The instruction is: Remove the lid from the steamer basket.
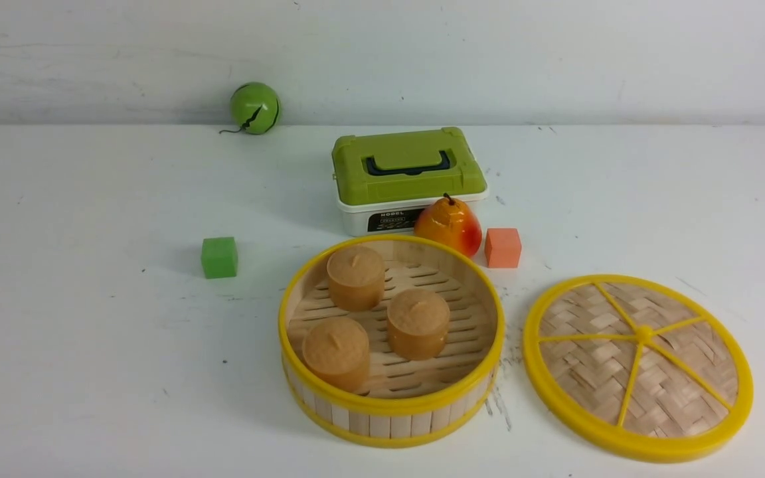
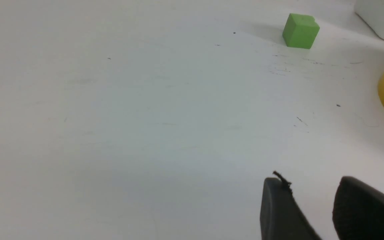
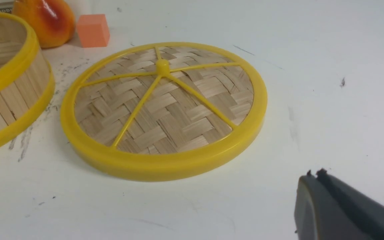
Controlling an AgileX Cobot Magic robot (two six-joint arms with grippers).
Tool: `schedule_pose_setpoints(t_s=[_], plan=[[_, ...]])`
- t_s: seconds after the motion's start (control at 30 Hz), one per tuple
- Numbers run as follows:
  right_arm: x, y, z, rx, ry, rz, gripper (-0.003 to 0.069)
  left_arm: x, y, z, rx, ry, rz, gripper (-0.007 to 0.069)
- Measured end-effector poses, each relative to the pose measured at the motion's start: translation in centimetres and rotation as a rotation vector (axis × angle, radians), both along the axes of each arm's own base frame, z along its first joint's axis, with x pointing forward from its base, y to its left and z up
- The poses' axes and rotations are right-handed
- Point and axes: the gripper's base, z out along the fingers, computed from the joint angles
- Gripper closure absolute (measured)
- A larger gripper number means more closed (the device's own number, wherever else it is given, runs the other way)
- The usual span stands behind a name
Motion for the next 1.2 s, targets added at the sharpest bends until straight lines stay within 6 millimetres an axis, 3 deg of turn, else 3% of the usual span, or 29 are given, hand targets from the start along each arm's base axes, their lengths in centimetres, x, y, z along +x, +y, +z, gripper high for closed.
schedule_pose_setpoints(t_s=[1.2], plan=[[0.00, 0.00, 0.00, 0.001, 0.000, 0.000, 0.0657, 0.00, 0.00, 0.00, 0.000, 0.000, 0.000, 0.0386]])
